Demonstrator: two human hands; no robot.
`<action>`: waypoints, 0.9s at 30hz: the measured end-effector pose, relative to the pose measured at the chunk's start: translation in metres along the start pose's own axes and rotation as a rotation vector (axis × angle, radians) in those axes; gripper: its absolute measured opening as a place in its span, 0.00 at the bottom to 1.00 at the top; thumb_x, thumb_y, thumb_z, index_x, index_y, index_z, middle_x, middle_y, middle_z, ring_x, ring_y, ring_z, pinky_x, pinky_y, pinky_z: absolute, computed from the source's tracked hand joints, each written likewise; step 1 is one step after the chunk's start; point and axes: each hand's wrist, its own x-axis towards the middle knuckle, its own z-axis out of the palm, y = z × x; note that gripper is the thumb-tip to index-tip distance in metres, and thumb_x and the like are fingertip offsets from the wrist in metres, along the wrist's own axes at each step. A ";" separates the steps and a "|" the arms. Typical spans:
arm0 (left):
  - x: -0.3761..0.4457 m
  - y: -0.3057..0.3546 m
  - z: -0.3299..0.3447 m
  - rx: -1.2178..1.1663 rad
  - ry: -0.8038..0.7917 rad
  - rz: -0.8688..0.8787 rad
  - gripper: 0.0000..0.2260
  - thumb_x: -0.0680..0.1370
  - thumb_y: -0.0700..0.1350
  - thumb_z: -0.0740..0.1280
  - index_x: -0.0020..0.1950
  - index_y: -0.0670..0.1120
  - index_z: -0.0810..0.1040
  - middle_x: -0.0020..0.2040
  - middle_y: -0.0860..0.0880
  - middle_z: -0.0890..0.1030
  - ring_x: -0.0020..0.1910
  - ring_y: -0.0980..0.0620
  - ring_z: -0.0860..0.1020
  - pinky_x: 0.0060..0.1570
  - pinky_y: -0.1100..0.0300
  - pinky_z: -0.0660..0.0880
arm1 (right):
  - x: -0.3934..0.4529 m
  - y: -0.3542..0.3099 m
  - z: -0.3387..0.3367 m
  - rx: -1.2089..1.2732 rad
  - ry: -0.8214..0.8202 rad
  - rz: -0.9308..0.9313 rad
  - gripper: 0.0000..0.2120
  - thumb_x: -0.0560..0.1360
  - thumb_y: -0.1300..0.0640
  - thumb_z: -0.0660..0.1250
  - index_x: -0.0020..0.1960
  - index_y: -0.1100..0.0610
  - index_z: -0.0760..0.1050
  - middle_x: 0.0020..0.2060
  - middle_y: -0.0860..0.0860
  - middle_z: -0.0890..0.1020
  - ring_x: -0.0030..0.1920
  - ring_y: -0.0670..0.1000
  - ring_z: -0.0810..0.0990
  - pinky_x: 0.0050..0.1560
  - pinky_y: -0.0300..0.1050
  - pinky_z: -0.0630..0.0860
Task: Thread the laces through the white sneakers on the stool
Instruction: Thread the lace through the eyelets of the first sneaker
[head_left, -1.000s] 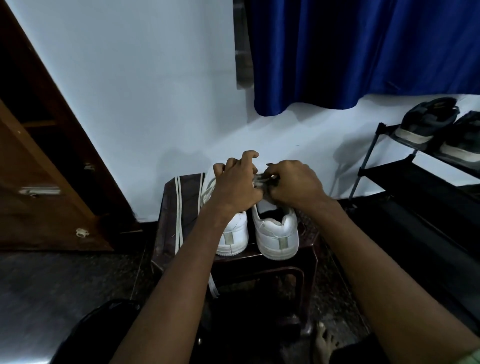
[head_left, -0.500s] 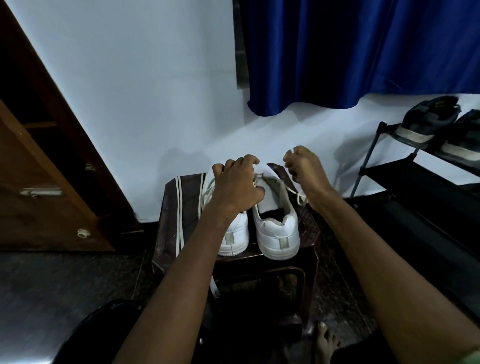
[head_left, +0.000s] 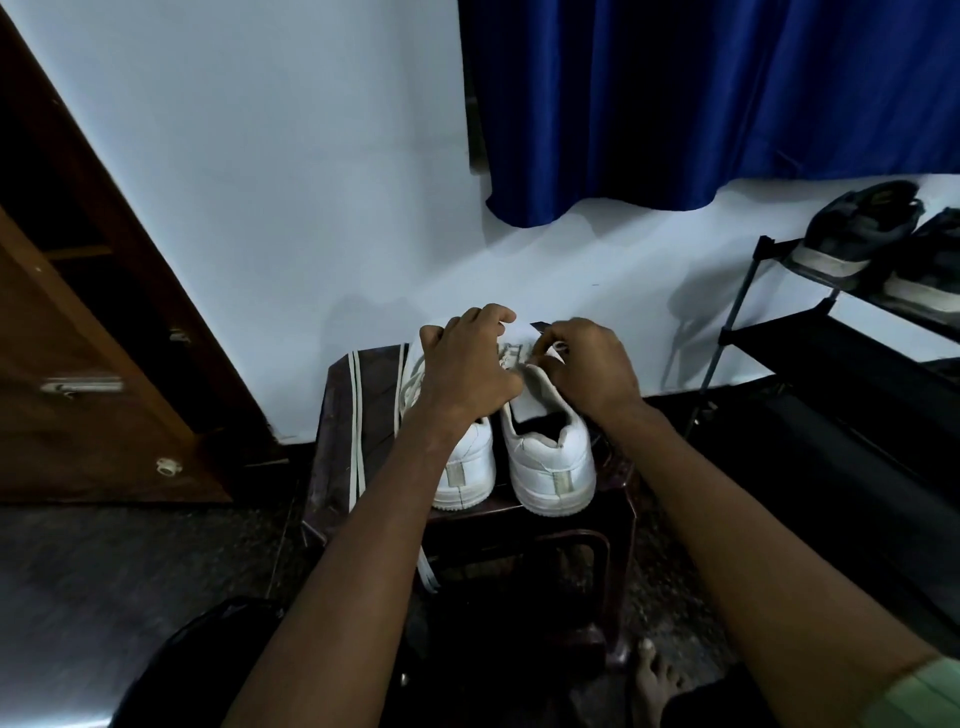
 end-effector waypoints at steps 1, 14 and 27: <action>0.000 0.000 0.000 -0.004 -0.002 -0.001 0.31 0.68 0.45 0.74 0.70 0.55 0.73 0.64 0.57 0.79 0.65 0.54 0.76 0.58 0.57 0.56 | -0.001 0.000 0.002 -0.006 -0.005 -0.009 0.04 0.72 0.52 0.75 0.47 0.46 0.83 0.51 0.51 0.85 0.48 0.55 0.84 0.50 0.52 0.81; 0.000 0.001 0.001 -0.020 -0.005 -0.007 0.32 0.68 0.45 0.75 0.72 0.54 0.73 0.64 0.56 0.80 0.64 0.54 0.77 0.60 0.56 0.56 | 0.001 -0.009 -0.001 0.366 0.162 0.114 0.08 0.81 0.66 0.62 0.48 0.56 0.77 0.46 0.44 0.76 0.53 0.55 0.79 0.62 0.62 0.77; -0.001 0.000 0.000 -0.007 -0.006 -0.012 0.32 0.69 0.44 0.74 0.73 0.53 0.72 0.65 0.56 0.79 0.64 0.53 0.77 0.60 0.57 0.55 | 0.003 -0.001 -0.017 0.042 -0.083 0.098 0.03 0.73 0.57 0.76 0.46 0.50 0.87 0.42 0.49 0.87 0.46 0.50 0.84 0.44 0.41 0.72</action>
